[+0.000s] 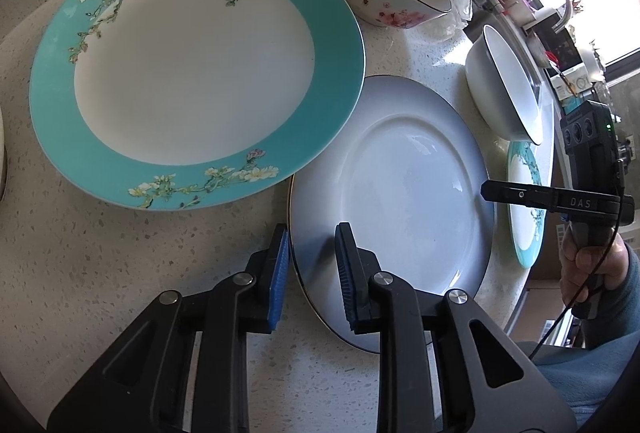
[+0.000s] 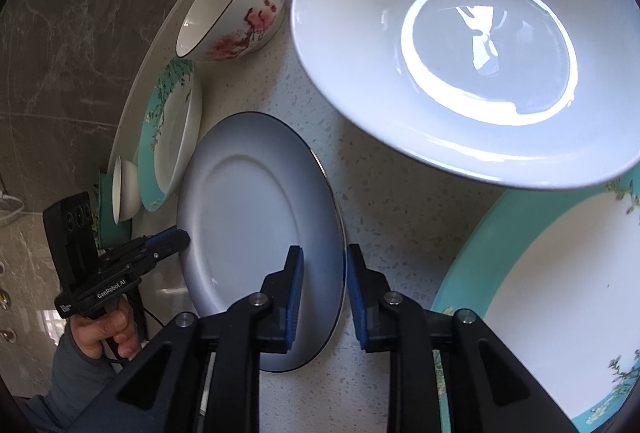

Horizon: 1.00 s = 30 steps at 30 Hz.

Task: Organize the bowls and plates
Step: 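Carry the upright grey-rimmed plate with both grippers toward the rice cooker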

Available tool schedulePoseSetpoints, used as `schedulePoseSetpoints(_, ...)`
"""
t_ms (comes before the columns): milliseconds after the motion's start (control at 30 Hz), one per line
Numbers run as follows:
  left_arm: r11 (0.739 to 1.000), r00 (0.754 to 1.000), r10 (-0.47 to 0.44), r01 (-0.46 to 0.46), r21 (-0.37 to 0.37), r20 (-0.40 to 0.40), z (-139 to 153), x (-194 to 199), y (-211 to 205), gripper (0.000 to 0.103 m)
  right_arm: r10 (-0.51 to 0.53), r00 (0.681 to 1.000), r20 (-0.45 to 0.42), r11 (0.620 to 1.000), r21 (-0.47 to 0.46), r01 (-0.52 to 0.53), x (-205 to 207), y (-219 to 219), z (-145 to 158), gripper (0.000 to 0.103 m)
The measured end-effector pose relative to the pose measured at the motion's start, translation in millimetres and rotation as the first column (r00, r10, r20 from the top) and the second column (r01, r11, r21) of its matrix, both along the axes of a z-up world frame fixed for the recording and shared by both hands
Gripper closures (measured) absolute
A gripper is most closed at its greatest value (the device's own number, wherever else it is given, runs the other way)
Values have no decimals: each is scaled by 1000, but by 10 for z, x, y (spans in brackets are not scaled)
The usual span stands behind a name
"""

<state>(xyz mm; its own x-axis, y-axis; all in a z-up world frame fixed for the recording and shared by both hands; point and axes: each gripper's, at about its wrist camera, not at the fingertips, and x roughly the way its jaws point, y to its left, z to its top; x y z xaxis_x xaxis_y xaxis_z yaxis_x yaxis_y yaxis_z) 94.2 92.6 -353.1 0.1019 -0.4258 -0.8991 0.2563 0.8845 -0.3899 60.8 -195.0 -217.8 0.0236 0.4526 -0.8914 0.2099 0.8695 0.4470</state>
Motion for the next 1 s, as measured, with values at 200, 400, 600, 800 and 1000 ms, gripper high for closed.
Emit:
schedulePoseSetpoints(200, 999, 1000, -11, 10, 36, 15, 20, -14, -36, 82, 26, 999, 18, 998, -59, -25, 0, 62, 31, 82)
schedulePoseSetpoints(400, 999, 1000, -1, 0, 54, 19, 31, -65, -59, 82, 4, 1000, 26, 997, -78, -2, -16, 75, 52, 82)
schedulePoseSetpoints(600, 998, 1000, 10, -10, 56, 11, 41, -67, -57, 82, 4, 999, 37, 997, -76, -1, -15, 92, 114, 83)
schedulePoseSetpoints(800, 998, 1000, 12, -12, 55, 6, 59, -71, -52, 82, 6, 1000, 30, 997, -73, -4, -30, 76, 128, 83)
schedulePoseSetpoints(1000, 999, 1000, 5, -6, 48, 5, 67, -89, -68, 82, 4, 999, 36, 997, -79, -1, -20, 78, 161, 83)
